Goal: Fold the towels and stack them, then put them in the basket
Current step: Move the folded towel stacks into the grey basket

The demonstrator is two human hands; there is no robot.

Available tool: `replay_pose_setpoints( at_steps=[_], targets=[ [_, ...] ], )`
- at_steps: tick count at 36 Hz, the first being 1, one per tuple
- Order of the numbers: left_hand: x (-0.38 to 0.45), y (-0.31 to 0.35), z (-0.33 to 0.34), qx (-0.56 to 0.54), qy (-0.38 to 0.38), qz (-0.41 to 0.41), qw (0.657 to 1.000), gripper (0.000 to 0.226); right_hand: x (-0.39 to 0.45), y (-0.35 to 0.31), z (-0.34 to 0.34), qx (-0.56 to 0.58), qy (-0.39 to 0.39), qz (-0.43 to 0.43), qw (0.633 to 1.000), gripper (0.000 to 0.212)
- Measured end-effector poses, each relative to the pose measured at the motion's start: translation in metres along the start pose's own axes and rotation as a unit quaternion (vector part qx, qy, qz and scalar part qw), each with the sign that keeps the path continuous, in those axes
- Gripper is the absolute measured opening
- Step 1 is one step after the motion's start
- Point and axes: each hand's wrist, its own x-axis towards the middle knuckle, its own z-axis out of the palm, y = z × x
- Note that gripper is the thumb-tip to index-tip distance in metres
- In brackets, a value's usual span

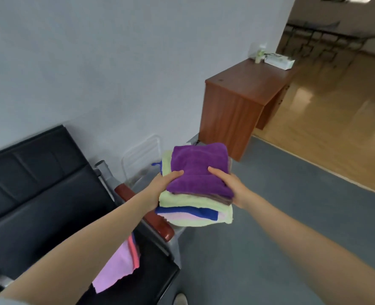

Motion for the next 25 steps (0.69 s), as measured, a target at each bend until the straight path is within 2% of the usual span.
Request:
replay_pose_setpoints(
  at_steps=[3, 9, 13, 16, 22, 25],
  targets=[
    [0.041, 0.022, 0.008, -0.005, -0.001, 0.002, 1.000, 0.030, 0.038, -0.028, -0.014, 0.001, -0.004, -0.008, 1.000, 0.059],
    [0.104, 0.052, 0.012, -0.018, 0.015, -0.006, 1.000, 0.027, 0.108, -0.069, -0.030, -0.017, -0.030, 0.002, 0.999, 0.059],
    [0.150, 0.061, 0.009, -0.021, 0.041, 0.011, 0.999, 0.042, 0.157, -0.086, -0.041, -0.031, -0.063, 0.054, 0.996, 0.065],
    [0.189, 0.062, 0.007, -0.014, 0.062, 0.030, 0.997, 0.039, 0.199, -0.100, -0.051, -0.051, -0.092, 0.108, 0.989, 0.053],
    [0.259, 0.057, 0.010, -0.058, 0.162, 0.041, 0.984, 0.040, 0.298, -0.131, -0.064, -0.145, -0.152, 0.179, 0.961, 0.062],
    [0.283, 0.052, 0.007, -0.078, 0.205, 0.025, 0.975, 0.058, 0.339, -0.141, -0.066, -0.193, -0.175, 0.200, 0.944, 0.054]
  ],
)
